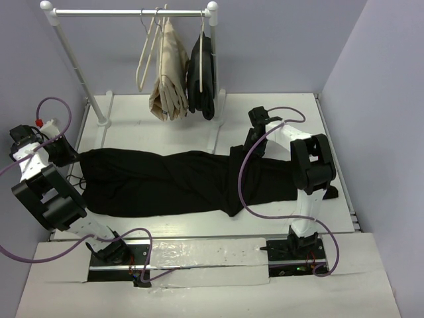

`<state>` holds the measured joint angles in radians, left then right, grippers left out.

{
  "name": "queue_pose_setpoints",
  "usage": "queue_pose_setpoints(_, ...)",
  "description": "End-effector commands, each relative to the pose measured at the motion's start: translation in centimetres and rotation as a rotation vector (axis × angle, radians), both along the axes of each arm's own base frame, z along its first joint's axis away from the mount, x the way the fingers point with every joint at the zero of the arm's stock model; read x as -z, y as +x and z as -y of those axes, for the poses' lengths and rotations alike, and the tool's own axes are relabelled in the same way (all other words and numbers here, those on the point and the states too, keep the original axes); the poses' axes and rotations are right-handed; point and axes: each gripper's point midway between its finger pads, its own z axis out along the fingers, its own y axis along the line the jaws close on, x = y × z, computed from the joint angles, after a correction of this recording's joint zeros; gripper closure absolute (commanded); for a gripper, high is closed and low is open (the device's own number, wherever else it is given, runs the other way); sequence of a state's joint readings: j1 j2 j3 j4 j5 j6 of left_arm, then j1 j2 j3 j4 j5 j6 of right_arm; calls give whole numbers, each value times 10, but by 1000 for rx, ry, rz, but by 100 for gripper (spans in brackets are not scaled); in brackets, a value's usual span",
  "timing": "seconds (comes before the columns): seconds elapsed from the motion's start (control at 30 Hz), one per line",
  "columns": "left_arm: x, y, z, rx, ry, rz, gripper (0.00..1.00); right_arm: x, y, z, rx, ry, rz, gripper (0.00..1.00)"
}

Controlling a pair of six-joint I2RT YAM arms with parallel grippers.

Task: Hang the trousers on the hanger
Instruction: Flatten out the trousers at the center of the board.

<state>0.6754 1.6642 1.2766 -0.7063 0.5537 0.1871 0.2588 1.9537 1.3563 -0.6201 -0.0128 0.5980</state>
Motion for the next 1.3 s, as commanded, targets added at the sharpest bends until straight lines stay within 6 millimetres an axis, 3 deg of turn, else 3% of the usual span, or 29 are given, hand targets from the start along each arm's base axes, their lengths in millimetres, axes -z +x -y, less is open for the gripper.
queue_pose_setpoints(0.0, -20, 6, 0, 8, 36, 65, 100, -9, 25, -2, 17, 14, 69, 53)
queue_pose_setpoints(0.1, -19, 6, 0, 5, 32, 64, 100, -9, 32, -4, 18, 22, 91, 57)
queue_pose_setpoints(0.2, -19, 6, 0, 5, 30, 63, 100, -9, 40, -3, 28, 21, 105, 71)
queue_pose_setpoints(0.27, -19, 6, 0, 7, 31, 62, 100, -9, 42, -1, 35, 21, 107, 83)
queue_pose_setpoints(0.3, -19, 6, 0, 8, 32, 60, 100, -11, 43, 1, 37, 22, 111, 96)
queue_pose_setpoints(0.33, -19, 6, 0, 6, 35, 60, 100, -13, 45, 6, 47, 3, 122, 99)
queue_pose_setpoints(0.5, -19, 6, -1, 7, 38, 60, 100, -44, 56, 16, 31, -39, 192, 100)
queue_pose_setpoints(0.63, -21, 12, -4, 5, 30, 63, 100, -96, 79, 39, 35, -26, 272, 100)
queue_pose_setpoints(0.67, -25, 14, -4, 8, 26, 70, 100, -128, 98, 57, 55, -23, 344, 100)
queue_pose_setpoints(0.73, -26, 16, -5, 7, 25, 72, 100, -156, 107, 77, 73, -28, 385, 100)
queue_pose_setpoints(0.77, -28, 17, -6, 9, 26, 77, 100, -186, 119, 99, 101, -39, 453, 100)
queue_pose_setpoints(0.83, -32, 19, -7, 7, 32, 87, 100, -218, 124, 122, 129, -34, 505, 100)
queue_pose_setpoints(1.0, -42, 25, -8, 10, 27, 109, 100, -266, 121, 192, 266, -13, 615, 100)
queue_pose_setpoints(1.13, -52, 32, -9, 11, 14, 133, 100, -326, 121, 220, 305, 4, 772, 100)
queue_pose_setpoints(1.2, -59, 37, -10, 17, 11, 150, 100, -346, 117, 228, 311, -13, 825, 100)
queue_pose_setpoints(1.27, -66, 40, -12, 11, 9, 164, 100, -353, 112, 233, 316, -10, 846, 100)
